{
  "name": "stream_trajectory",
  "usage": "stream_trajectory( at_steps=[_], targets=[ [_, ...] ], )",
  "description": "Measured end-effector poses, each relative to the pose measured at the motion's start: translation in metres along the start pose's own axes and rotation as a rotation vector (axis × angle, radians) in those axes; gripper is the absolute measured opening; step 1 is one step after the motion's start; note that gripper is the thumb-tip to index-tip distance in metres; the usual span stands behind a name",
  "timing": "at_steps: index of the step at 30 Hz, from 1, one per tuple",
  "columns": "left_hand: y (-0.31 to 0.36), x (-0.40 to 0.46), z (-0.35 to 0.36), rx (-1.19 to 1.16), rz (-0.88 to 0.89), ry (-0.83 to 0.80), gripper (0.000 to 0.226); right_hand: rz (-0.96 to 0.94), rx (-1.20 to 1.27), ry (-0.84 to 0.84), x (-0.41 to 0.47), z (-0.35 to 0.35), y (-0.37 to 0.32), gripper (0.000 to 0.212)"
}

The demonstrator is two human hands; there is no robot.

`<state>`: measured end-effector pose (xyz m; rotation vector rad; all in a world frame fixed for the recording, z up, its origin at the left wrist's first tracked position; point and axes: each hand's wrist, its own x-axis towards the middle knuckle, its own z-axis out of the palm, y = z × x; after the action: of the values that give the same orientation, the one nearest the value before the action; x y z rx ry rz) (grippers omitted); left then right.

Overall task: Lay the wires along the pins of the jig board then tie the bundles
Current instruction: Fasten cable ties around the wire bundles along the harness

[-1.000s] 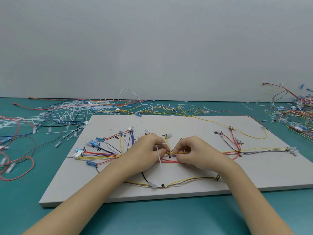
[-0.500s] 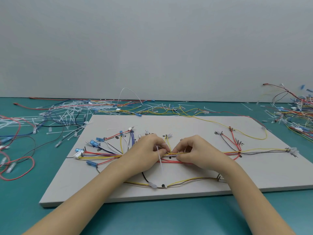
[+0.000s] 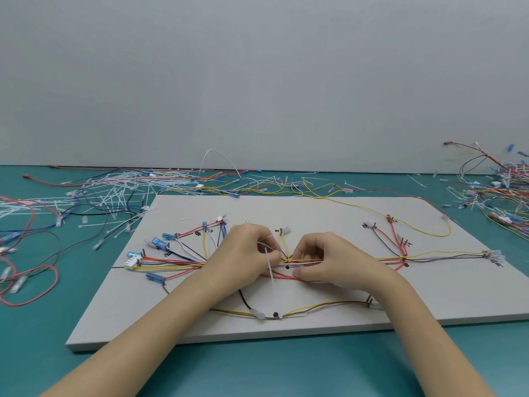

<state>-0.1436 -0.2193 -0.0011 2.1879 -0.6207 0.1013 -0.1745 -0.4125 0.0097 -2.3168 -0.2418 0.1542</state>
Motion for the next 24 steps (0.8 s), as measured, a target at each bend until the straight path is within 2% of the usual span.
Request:
stream_trajectory(
  at_steps=[19,24],
  targets=[
    [0.001,-0.003,0.006,-0.050,0.004,-0.004,0.009,-0.061,-0.136,0.097,0.005,0.005,0.001,0.010],
    [0.001,-0.002,0.007,-0.045,0.019,0.049,0.009,-0.088,-0.217,0.097,0.004,0.004,-0.001,0.012]
  ],
)
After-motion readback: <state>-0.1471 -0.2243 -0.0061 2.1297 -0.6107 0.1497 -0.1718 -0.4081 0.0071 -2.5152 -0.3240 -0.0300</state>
